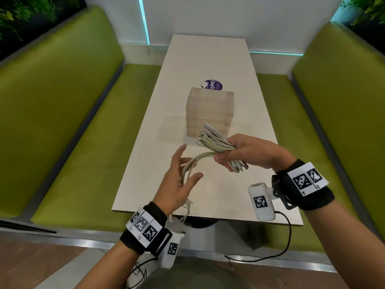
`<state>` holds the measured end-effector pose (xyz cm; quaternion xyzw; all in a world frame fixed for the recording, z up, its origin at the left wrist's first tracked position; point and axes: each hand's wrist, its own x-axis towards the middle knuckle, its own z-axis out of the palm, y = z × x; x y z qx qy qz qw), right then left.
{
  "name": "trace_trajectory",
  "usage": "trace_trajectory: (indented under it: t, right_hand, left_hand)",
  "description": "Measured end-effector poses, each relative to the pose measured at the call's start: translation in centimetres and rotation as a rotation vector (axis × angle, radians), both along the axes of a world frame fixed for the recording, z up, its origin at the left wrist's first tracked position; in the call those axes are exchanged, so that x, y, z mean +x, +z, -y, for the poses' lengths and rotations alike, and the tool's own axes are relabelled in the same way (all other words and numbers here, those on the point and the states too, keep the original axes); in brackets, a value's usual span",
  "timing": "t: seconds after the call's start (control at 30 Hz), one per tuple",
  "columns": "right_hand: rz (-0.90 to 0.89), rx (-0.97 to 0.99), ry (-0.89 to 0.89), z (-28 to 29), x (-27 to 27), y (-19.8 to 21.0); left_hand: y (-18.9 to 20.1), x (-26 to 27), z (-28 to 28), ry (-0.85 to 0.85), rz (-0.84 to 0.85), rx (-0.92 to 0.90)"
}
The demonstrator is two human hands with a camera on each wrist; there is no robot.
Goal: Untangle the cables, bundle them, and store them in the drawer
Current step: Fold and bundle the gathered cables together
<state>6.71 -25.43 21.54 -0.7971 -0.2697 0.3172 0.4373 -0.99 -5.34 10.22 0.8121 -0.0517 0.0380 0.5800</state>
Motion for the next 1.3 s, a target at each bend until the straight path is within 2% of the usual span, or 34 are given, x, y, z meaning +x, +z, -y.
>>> trace_trajectory:
  t: [0.07, 0.13, 0.2, 0.27, 0.4, 0.63, 0.73, 0.83, 0.93, 1.03, 1.3]
  right_hand:
    - [-0.003, 0.008, 0.004, -0.1, -0.1, 0.1]
    - [-0.008, 0.031, -0.001, -0.3, -0.2, 0.2]
    - [-0.006, 0.043, -0.016, -0.4, -0.3, 0.3]
    - [0.004, 0.05, -0.042, -0.6, -0.6, 0.0]
    - [0.052, 0.039, -0.118, -2.1, -1.5, -2.2]
    - [0.123, -0.087, -0.167, -5.0, -2.6, -5.8]
    - [0.119, -0.093, -0.185, -5.3, -2.6, -5.9]
    - [0.149, -0.115, -0.219, -5.4, -2.6, -6.1]
    - [0.116, 0.042, -0.212, -5.7, -3.0, -6.5]
    - [0.064, -0.001, -0.214, -6.0, -3.4, -6.7]
    - [-0.083, 0.087, -0.094, -6.0, -2.9, -6.5]
  left_hand:
    - [0.8, 0.3, 0.3, 0.013, 0.028, -0.014]
    - [0.9, 0.4, 0.6, -0.066, 0.018, 0.022]
    - [0.6, 0.3, 0.7, -0.092, -0.076, -0.154]
    - [0.7, 0.2, 0.9, -0.031, -0.135, -0.31]
    - [1.8, 0.6, 1.4, 0.099, -0.113, -0.556]
    - [3.6, 1.9, 1.9, 0.161, -0.2, -0.867]
    - [3.9, 2.0, 1.9, 0.161, -0.252, -0.897]
    - [3.9, 1.8, 2.1, 0.09, -0.22, -0.8]
    - [3.7, 1.9, 2.2, 0.169, -0.181, -0.735]
    - [3.8, 2.4, 2.2, 0.243, -0.173, -0.717]
    - [3.8, 2.8, 1.0, 0.093, -0.234, -0.781]
